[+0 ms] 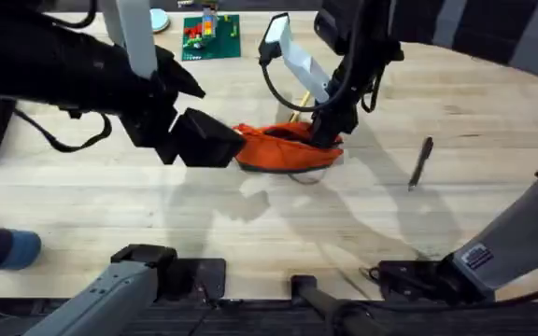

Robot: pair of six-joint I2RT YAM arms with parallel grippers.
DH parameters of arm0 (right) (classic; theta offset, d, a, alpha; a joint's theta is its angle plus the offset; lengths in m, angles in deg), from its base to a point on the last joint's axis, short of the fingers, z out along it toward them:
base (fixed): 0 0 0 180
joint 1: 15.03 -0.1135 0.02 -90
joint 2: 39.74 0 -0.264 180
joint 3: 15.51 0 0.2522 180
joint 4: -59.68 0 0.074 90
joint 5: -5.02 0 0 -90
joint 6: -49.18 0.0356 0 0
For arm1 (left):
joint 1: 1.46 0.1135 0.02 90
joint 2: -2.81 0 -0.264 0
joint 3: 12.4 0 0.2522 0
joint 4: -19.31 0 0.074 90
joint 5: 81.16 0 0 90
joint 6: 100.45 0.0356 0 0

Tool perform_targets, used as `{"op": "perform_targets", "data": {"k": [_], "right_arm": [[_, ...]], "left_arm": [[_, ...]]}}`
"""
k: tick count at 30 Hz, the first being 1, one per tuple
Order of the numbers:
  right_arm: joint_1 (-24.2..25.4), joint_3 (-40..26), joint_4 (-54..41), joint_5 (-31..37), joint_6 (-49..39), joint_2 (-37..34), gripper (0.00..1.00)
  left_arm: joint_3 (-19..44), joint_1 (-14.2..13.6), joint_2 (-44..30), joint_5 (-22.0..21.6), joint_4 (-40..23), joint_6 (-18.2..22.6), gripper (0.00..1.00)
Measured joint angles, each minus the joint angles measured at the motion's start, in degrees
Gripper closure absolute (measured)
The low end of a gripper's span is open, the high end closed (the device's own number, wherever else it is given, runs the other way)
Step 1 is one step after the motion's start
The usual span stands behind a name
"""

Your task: Unzip the bag, pick up the pens from the table one at a time and place them inside, then zip the bag closed.

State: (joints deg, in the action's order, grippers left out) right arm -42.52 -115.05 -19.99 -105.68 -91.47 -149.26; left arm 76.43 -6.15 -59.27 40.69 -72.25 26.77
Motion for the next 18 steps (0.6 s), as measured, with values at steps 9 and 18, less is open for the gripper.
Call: {"op": "perform_targets", "data": {"k": [9, 18], "right_arm": [[-0.09, 0.00, 0.10, 0.06, 0.02, 0.00, 0.939], [-0.26, 0.00, 0.19, -0.36, -0.63, -0.02, 0.016]], "left_arm": [[0.00, 0.00, 0.00, 0.00, 0.00, -0.01, 0.005], [0.00, 0.00, 0.00, 0.00, 0.00, -0.03, 0.006]]}}
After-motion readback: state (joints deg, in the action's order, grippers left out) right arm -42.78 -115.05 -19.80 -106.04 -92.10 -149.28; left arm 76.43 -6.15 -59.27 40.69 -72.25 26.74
